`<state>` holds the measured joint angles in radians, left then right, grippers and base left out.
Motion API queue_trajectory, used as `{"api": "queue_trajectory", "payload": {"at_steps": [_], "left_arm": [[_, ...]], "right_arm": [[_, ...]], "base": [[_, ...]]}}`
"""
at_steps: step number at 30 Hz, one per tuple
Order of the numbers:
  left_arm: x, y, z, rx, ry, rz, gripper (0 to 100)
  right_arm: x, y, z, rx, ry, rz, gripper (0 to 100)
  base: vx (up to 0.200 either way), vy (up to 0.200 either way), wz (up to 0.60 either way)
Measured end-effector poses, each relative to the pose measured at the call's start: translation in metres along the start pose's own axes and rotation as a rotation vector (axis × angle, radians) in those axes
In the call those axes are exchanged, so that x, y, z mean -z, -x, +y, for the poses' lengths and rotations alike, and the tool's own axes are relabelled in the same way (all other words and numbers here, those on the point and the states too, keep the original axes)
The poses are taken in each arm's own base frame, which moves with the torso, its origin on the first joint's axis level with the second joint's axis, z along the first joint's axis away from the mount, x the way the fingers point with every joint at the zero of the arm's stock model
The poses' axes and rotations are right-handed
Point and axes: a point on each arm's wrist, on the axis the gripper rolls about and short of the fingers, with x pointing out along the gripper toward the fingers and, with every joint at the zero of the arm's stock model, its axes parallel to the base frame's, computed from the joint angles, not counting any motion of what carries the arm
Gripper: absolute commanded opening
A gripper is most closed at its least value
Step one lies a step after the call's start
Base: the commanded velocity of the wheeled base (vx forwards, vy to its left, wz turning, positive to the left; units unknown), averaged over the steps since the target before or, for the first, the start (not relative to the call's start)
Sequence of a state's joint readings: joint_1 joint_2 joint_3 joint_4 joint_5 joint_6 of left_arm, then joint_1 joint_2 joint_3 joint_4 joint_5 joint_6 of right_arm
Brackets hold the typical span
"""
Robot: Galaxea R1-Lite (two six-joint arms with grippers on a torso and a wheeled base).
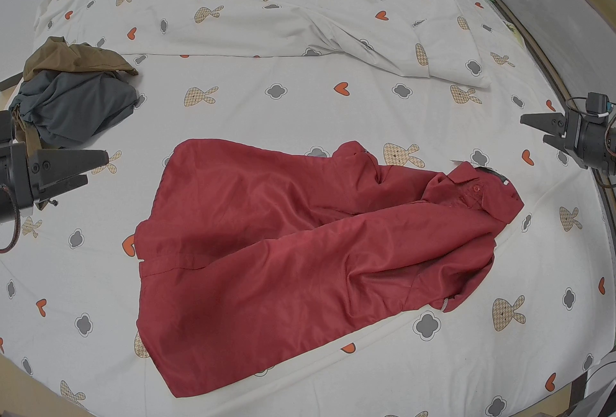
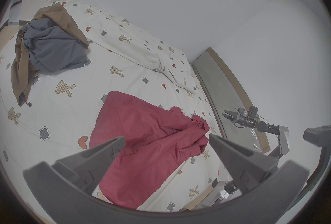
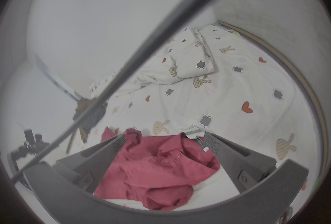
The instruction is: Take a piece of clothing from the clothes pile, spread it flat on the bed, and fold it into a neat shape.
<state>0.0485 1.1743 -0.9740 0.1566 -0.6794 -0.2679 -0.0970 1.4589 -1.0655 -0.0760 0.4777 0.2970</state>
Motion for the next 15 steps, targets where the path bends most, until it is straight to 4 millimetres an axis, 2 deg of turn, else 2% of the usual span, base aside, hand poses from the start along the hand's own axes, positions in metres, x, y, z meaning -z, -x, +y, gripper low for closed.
{"api": "queue_trajectory", "payload": {"at_steps": [5,8,11,15], "left_arm": [[0.000,0.000,0.000,0.000,0.000,0.001,100],[0.000,0.000,0.000,0.000,0.000,0.001,100],[0.000,0.000,0.000,0.000,0.000,0.001,100],[0.000,0.000,0.000,0.000,0.000,0.001,100]], "right_arm": [[0.001,0.008,0.001,0.013,0.092,0.034,100],[-0.003,0.001,0.001,-0.004,0.095,0.033,100],[-0.002,-0.021,-0.004,-0.021,0.071,0.057,100],[0.007,-0.068,-0.013,-0.046,0.026,0.119,100]], "base": [[0.000,0.000,0.00],[0.000,0.000,0.00],[0.000,0.000,0.00],[0.000,0.000,0.00]]}}
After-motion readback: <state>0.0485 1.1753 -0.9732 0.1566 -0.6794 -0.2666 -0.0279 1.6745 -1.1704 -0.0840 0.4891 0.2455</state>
